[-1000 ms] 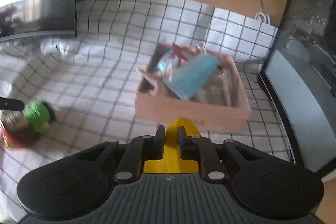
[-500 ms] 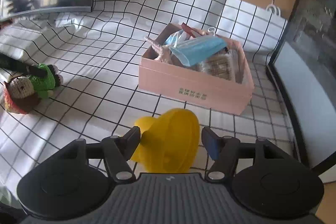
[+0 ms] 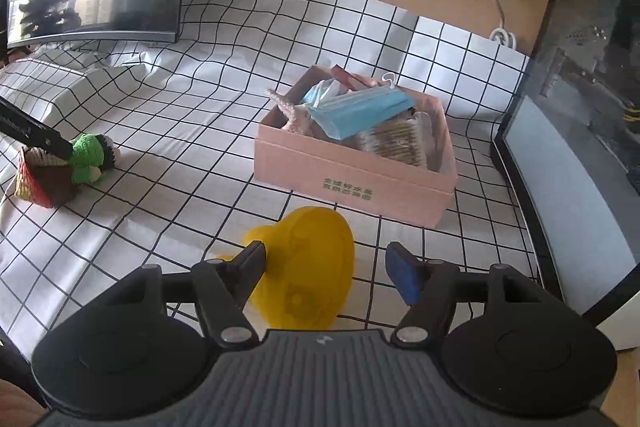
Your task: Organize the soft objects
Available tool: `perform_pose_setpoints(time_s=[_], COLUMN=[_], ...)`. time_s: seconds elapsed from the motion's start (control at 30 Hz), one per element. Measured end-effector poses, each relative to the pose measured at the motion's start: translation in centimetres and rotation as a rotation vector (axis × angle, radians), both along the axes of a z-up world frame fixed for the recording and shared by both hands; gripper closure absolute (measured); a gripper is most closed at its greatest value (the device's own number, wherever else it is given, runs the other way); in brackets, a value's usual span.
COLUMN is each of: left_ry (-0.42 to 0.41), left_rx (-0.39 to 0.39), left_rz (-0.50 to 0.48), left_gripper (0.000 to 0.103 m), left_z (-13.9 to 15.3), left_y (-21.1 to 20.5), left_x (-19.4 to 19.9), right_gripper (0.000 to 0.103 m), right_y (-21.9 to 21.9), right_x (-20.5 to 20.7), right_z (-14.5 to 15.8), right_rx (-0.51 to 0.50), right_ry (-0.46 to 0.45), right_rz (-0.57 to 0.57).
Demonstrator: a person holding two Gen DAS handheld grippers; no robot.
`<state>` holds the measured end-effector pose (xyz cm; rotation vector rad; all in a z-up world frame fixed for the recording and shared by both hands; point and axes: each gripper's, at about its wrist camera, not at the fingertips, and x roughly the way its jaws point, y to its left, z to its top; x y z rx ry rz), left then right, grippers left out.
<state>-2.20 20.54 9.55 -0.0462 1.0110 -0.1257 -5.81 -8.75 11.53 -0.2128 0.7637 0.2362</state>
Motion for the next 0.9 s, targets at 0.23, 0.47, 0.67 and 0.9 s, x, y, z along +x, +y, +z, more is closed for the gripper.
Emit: perform_pose_setpoints(time_s=[0.23,0.47,0.67,0.9], left_ry=[0.001,0.065,0.087,0.051], left_rx=[0.032,0.109,0.042,-0.002], left_rz=[-0.033,0.029,0.051,0.098], left_gripper=[0.04,0.036,0.035,0.038], left_z=[-1.7,-3.8,-4.6,-4.6], left_y=[-1.1,0.5,2.3,2.7], left_x=[0.5,0.9,0.4,-0.5], right_gripper=[0.034,0.033,0.033,0.02], right_y=[0.1,0.1,-0.1,-0.1], right_x=[-0.6,-0.9,-1.3,-0.7], right_z=[0.1,-0.1,0.0,1.0], right_rx=[-0.022,-0.042,-0.041,0.022], right_ry=[-0.016,-0.002,0.001,-0.028], right_rz=[0.007,0.02,0.038,0.133])
